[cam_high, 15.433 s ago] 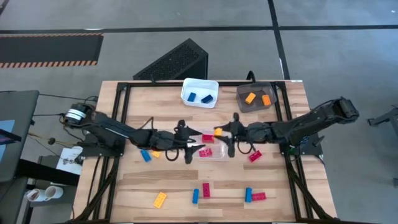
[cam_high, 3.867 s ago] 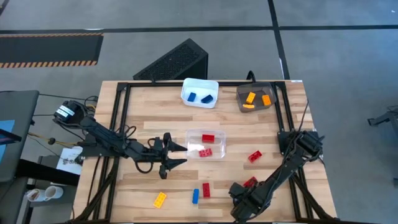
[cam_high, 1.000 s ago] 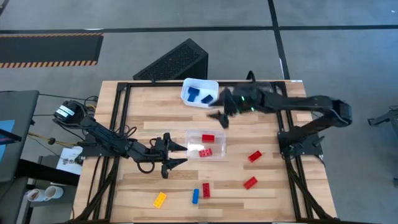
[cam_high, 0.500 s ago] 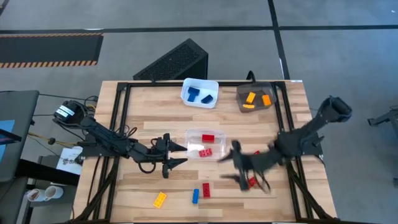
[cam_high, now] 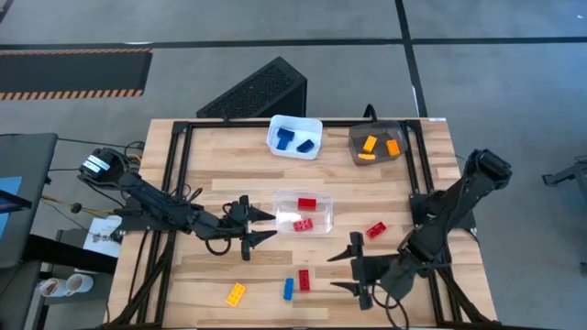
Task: Sort & place blocks by color
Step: Put the top right red block into the transparent bin
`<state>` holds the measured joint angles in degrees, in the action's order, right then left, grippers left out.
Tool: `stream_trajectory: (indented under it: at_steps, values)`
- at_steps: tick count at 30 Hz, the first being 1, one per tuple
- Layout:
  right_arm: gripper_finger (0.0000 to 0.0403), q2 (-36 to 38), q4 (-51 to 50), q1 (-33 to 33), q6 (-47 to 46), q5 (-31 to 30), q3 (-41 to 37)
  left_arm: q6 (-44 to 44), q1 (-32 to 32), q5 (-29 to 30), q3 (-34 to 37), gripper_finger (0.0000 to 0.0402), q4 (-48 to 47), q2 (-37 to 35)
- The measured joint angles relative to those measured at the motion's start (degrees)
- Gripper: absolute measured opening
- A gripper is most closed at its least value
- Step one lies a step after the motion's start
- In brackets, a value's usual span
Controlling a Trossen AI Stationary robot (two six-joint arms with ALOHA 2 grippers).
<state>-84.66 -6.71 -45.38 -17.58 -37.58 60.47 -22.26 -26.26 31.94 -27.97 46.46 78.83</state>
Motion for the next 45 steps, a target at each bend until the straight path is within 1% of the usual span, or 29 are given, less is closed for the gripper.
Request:
stream_trajectory:
  at_steps: [4,6,9,12,15,18,22,26,28,31,34,38,41,45]
  values:
    - [0.0283,0.2,-1.7,0.7,-0.6,0.0,0.0,-0.1,0.0,0.0,0.0,0.0217,-0.2,0.0]
    - [0.0281,0.3,-3.6,0.7,-2.3,-0.1,-1.5,-0.1,0.0,0.0,0.0,0.0217,-0.3,0.0]
    - [0.0281,3.8,-4.6,2.0,-9.2,-2.2,-9.4,-0.8,0.0,0.0,0.0,0.0217,-0.6,0.0]
    - [0.0281,10.2,0.1,3.8,-16.5,-3.2,-18.8,-0.9,0.0,0.0,0.0,0.0217,-0.7,0.0]
    - [0.0281,16.1,6.2,4.1,-17.8,-3.0,-26.3,-0.8,0.0,0.0,0.0,0.0217,-0.7,0.0]
    - [0.0281,20.6,10.2,4.1,-17.9,-3.0,-30.6,-0.5,0.0,0.1,0.0,0.0217,-0.7,0.0]
    - [0.0280,22.9,10.2,4.2,-18.5,-3.1,-33.0,-0.5,0.5,0.3,0.0,0.0217,-0.7,0.0]
    - [0.0280,22.5,9.3,4.3,-18.8,-3.0,-33.6,-0.9,0.5,0.4,0.0,0.0217,-0.8,0.0]
    - [0.0280,22.6,6.8,4.5,-22.0,-3.0,-33.6,-1.7,0.5,0.4,0.0,0.0217,-0.6,0.0]
    - [0.0281,22.9,-0.1,5.2,-28.8,-2.3,-33.6,-2.8,0.5,0.3,0.0,0.0217,-0.5,0.0]
    - [0.0281,24.0,-6.2,6.6,-34.6,3.2,-33.6,-3.0,0.5,0.0,0.0,0.0217,-0.7,0.0]
    - [0.0281,25.6,-10.2,9.3,-40.9,11.8,-33.5,-2.7,0.5,-0.1,0.0,0.0217,-0.8,0.0]
    - [0.0281,26.6,-14.6,11.9,-40.2,18.1,-33.4,-2.6,0.5,-0.1,0.0,0.0217,-0.7,0.0]
    - [0.0281,27.8,-22.3,15.9,-34.4,26.1,-32.9,-2.6,0.5,-0.1,0.0,0.0217,-0.7,0.0]
